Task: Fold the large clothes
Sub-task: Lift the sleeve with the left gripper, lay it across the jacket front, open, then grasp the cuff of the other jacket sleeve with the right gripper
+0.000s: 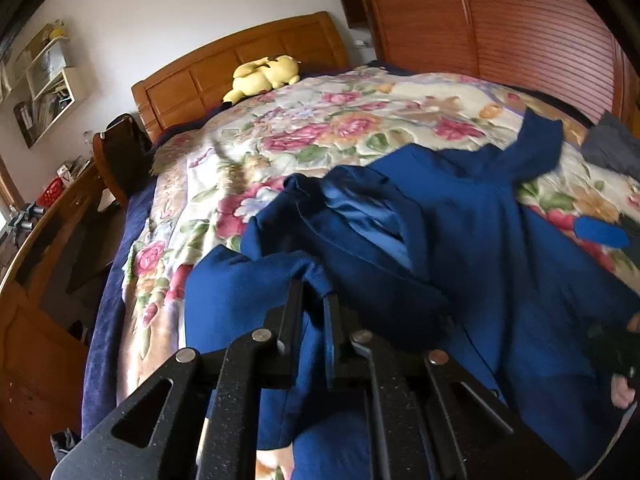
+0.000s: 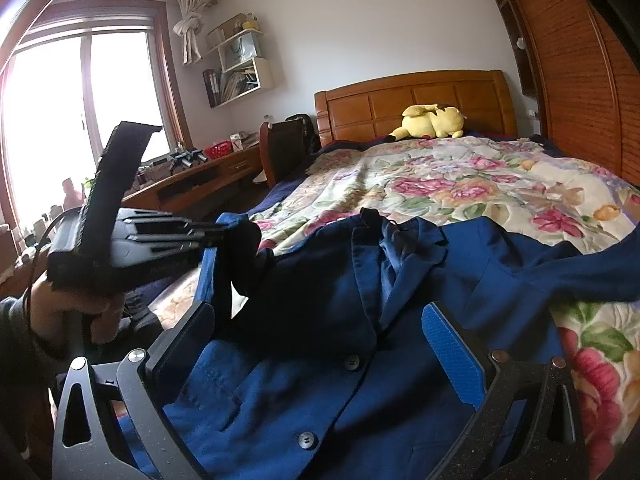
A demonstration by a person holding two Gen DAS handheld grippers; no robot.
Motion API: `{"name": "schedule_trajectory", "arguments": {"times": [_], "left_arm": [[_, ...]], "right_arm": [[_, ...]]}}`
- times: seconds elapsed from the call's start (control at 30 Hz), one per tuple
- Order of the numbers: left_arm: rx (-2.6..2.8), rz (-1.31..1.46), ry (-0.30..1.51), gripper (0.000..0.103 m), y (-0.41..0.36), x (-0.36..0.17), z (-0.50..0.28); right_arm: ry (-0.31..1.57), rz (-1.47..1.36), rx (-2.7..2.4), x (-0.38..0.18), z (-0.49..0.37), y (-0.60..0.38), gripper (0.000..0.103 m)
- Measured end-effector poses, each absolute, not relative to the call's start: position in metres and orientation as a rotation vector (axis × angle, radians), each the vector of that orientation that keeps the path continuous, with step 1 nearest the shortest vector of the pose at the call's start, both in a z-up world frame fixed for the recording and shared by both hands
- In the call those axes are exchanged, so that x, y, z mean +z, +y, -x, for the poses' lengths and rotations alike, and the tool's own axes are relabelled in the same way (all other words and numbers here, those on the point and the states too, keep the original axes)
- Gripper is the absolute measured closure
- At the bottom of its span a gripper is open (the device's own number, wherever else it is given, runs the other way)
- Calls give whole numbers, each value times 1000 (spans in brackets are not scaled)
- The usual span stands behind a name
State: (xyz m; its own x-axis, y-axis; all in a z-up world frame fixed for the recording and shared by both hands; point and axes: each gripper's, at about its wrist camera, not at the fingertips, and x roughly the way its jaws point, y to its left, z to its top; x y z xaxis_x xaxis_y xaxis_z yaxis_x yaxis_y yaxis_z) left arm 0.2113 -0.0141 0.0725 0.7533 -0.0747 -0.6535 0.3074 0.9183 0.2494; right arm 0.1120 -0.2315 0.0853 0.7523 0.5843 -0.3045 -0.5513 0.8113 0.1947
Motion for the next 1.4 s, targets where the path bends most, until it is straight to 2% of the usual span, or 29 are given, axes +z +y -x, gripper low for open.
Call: {"name": "schedule_trajectory", "arguments": {"times": [0.17,0.2,0.5,0.83,1.0,1.13,1.27,1.4], "left_arm": [[-241,-338,688,75,-6,74,-197],[-262,-322,684,69,-4,76,-193],[-244,-243,587,65,20,91,-149],[-175,-94,530,64,74,60,-98],[-118,-25,494,64,108,51,-73],[-44,-139,489,64,118,48,-64],[-67,-97,494,63,139,48,-60],[-77,-68,497,63,158,50,-56]], "right_arm": [[370,-101,612,87,-113,-235,0],[372,-102,611,88,-114,-235,0],[385,-85,618,88,-116,-231,0],[396,-29,712,84,-116,-213,1],[409,17,788,87,-116,-186,4],[423,96,845,93,-128,-142,12],[458,172,894,96,-148,-92,19],[522,264,907,83,-173,-54,19]]}}
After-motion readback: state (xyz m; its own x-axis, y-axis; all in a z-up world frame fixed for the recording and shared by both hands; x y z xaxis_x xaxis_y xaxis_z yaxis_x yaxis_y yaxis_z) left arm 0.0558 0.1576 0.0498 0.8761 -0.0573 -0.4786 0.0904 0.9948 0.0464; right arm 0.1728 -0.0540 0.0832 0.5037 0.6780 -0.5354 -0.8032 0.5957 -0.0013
